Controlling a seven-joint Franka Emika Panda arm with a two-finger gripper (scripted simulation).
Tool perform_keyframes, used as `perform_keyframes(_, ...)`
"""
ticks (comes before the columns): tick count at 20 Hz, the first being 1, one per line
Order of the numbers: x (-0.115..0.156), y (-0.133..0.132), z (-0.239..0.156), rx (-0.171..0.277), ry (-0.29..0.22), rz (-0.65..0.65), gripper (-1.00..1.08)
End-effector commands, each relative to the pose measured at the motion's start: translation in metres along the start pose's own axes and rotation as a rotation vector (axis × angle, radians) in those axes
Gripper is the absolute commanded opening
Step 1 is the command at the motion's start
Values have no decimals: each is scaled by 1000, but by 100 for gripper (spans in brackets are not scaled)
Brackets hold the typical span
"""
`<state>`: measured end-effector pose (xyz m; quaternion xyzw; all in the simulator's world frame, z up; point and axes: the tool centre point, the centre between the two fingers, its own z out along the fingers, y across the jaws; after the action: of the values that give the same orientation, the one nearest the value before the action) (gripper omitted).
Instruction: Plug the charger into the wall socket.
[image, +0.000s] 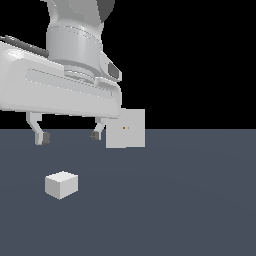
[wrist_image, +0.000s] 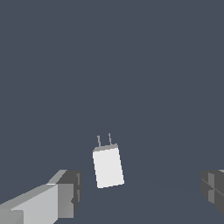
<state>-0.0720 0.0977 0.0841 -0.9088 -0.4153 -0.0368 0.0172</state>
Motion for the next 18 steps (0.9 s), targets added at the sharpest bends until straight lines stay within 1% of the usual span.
perform_keyframes(1,-4,-9,7,4,3,-58,100)
perform_keyframes(9,-13,-24,20,14,7,-164,100)
perform_keyframes(18,-13,-24,21,13,6,-167,100)
